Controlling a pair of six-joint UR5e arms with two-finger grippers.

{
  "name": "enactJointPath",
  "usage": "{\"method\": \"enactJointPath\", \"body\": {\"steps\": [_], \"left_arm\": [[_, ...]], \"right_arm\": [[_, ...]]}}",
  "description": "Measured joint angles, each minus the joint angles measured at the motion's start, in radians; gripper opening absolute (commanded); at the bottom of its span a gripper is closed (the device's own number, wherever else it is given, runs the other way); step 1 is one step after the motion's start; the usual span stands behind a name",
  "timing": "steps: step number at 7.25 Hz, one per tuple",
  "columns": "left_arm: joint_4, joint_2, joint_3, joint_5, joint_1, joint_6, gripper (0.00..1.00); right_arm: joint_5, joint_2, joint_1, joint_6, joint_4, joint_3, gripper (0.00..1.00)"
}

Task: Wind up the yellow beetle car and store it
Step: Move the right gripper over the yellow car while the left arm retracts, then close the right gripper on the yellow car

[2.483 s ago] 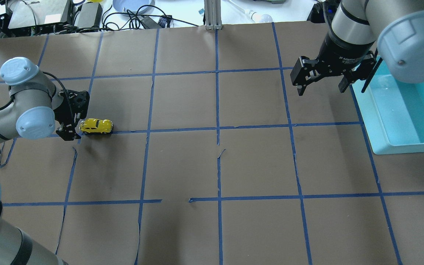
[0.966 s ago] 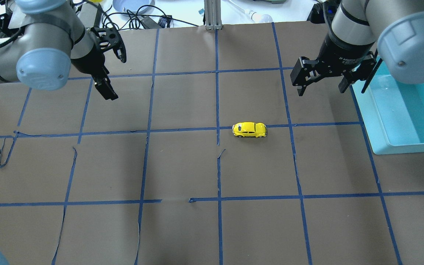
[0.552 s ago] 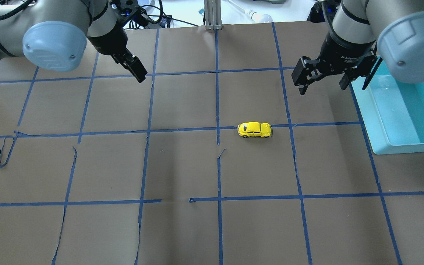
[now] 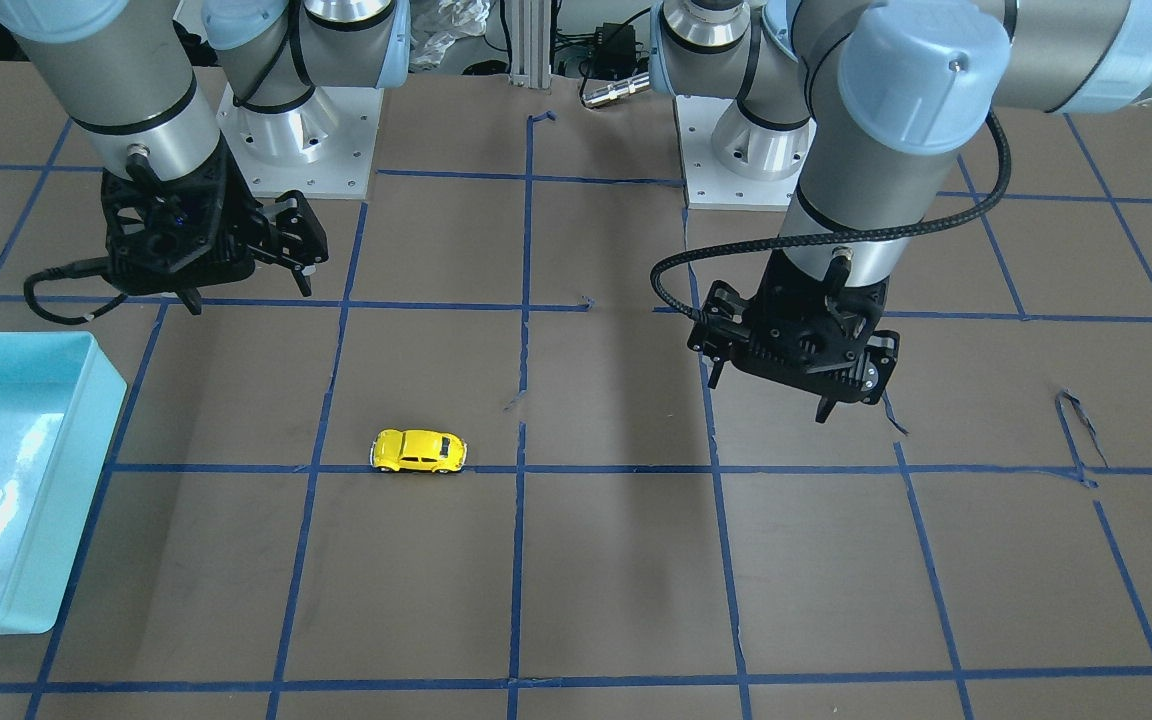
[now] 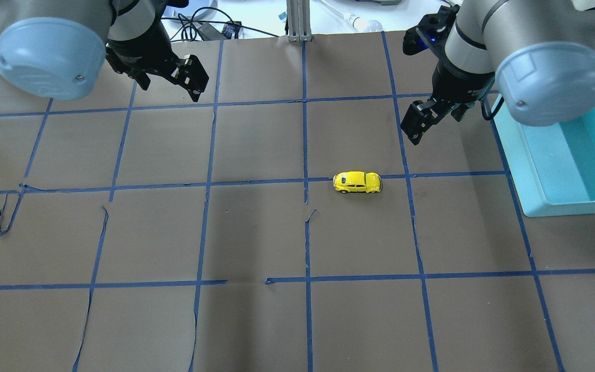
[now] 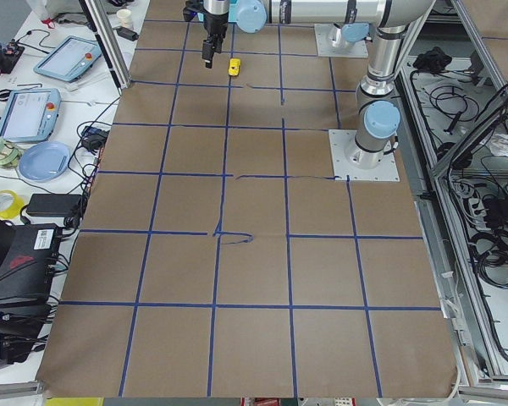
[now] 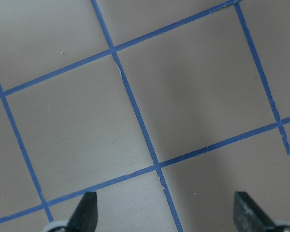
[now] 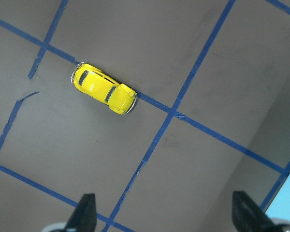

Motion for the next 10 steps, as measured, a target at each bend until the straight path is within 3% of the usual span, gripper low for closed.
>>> {"method": "enactJointPath", "body": {"steps": [3,7,10], "left_arm": [[-0.073,0.092,-0.013,-0.001,0.017,-0.079,1.00],[-0.074,0.113,-0.031,-0.008,0.031,-0.088,1.00],[-0.078,0.127,-0.041,-0.008,0.050,-0.081,1.00]], "right_arm": [[-0.008,0.104,0.076,-0.323,-0.198,0.048,1.00],[-0.002,0.216,0.172,-0.416,-0.515,0.183,1.00],[0.003,0.287,0.175,-0.458,-0.627,0.238,1.00]]}}
